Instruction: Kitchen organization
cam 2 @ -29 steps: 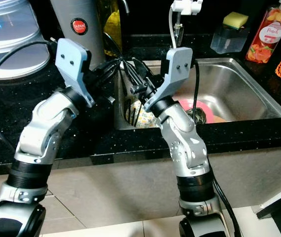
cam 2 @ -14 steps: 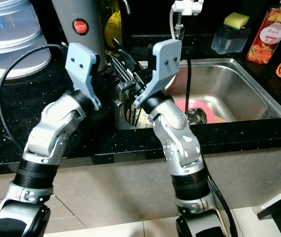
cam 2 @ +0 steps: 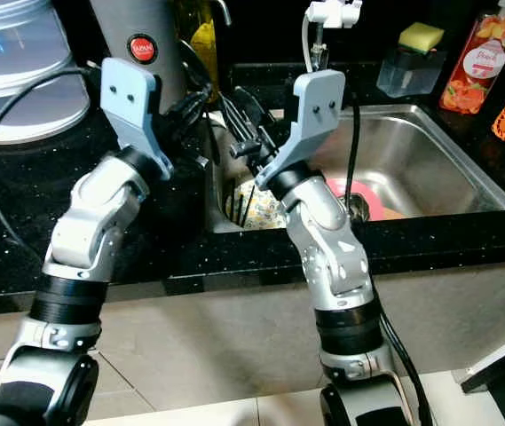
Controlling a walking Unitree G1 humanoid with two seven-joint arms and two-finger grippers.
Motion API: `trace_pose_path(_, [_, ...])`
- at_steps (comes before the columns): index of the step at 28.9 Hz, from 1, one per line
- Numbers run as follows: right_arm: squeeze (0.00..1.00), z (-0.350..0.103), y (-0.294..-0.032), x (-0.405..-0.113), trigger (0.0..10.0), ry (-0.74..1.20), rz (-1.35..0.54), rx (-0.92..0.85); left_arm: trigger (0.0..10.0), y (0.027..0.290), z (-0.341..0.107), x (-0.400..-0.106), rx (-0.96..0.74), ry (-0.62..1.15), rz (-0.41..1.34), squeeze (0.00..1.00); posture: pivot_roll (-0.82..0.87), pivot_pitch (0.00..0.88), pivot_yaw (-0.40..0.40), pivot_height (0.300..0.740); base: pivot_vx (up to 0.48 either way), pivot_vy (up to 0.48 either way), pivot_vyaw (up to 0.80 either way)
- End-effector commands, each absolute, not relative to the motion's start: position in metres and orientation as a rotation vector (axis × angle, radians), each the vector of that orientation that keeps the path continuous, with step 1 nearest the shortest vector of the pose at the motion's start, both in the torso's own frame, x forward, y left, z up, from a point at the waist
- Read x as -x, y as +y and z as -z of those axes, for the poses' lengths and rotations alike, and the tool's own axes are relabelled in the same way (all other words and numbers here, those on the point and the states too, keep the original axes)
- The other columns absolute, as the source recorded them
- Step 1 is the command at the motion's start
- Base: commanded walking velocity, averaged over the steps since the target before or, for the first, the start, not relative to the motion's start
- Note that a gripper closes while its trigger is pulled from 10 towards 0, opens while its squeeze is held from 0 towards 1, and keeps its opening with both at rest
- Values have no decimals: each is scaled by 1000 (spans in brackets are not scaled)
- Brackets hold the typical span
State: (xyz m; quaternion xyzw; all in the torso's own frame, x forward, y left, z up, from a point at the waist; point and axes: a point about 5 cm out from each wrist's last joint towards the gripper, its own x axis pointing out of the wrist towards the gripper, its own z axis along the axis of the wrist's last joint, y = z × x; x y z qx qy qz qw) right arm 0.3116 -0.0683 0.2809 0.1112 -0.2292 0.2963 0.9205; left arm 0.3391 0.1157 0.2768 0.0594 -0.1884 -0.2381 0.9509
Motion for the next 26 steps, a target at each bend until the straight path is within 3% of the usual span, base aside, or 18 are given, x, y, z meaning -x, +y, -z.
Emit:
trace_pose_path(1, [0, -280, -71, -312, 10000, -475, -594, -233, 10000, 115, -276, -338, -138, -387, 496, 0, 104, 0, -1, 740, 0, 0, 0])
trace_pose_path(19, [0, -281, -46, -315, 10000, -459, -622, -253, 10000, 80, -259, -329, -142, -344, 661, 0, 102, 0, 11, 740, 0, 0, 0])
trace_pose_path(26, [0, -279, -53, -319, 10000, -454, -586, -245, 10000, 92, -264, -336, -138, -365, 544, 0, 108, 0, 12, 740, 0, 0, 0])
